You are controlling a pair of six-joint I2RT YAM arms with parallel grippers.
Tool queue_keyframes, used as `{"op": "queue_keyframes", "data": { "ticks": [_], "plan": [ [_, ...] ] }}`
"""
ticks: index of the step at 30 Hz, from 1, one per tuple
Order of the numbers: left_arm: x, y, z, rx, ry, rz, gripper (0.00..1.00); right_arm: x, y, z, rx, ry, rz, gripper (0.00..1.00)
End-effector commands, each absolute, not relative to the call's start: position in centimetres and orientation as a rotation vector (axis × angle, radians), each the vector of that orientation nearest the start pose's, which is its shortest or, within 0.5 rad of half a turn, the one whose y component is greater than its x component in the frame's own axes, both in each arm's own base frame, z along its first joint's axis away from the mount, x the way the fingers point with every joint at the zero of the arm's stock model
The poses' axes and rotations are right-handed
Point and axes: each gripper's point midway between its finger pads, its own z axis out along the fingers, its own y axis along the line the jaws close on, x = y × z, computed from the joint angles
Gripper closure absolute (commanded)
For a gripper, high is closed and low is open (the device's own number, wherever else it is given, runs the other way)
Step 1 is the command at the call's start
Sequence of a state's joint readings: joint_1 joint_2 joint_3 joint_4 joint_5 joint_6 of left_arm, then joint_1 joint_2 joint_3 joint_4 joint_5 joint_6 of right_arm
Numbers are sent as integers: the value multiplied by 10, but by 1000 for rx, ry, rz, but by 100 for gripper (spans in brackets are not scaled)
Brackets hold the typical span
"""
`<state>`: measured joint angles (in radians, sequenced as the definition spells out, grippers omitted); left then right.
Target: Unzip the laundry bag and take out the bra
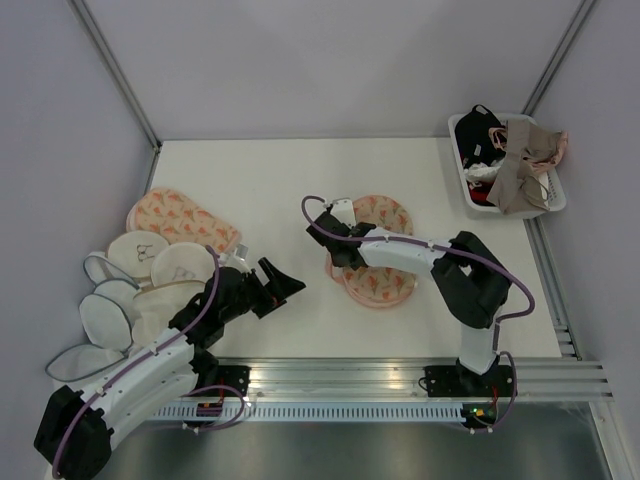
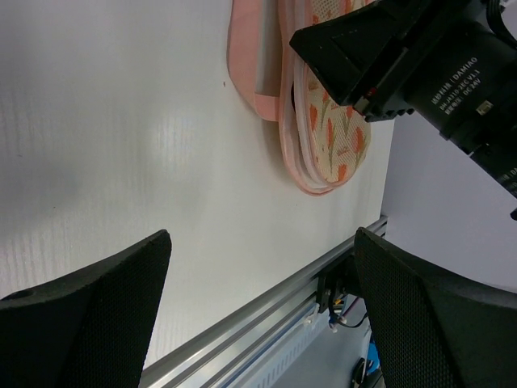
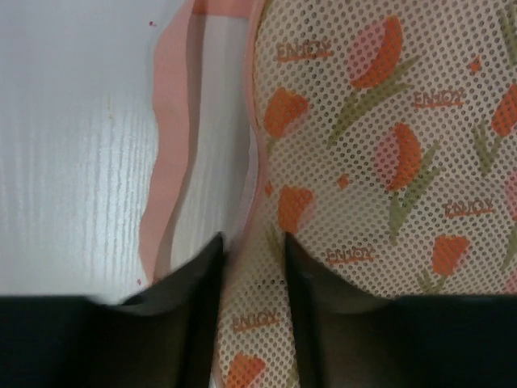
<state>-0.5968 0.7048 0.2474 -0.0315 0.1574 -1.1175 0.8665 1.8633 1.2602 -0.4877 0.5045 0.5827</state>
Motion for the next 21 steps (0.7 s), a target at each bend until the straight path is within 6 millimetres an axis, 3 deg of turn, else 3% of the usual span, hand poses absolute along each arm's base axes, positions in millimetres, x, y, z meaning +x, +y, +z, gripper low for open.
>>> {"op": "queue_keyframes", "data": {
  "ticks": [1, 4, 8, 9, 13, 14, 16, 21],
  "plan": [
    [190, -202, 103, -498, 2221, -1138, 4, 333, 272, 57, -124, 2410, -146, 70],
    [189, -201, 102, -499, 2224, -1136, 4, 332, 250, 59, -87, 2387, -268, 100],
    [189, -201, 103, -497, 2219, -1137, 4, 325, 231, 93, -30, 2313, -225, 100],
    [189, -201, 103, -493, 2221, -1136, 4, 324, 227, 117, 2, 2273, -181, 100],
    [191, -201, 104, -496, 2219, -1138, 4, 315, 184, 160, 82, 2189, -248, 100],
    [191, -202, 104, -495, 2219, -1139, 4, 312, 163, 164, 102, 2183, -339, 100],
    [191, -203, 103, -490, 2227, -1135, 4, 308, 140, 174, 142, 2173, -403, 100],
    [193, -205, 105, -481, 2235, -1137, 4, 297, 47, 191, 302, 2102, -753, 98]
  ]
}}
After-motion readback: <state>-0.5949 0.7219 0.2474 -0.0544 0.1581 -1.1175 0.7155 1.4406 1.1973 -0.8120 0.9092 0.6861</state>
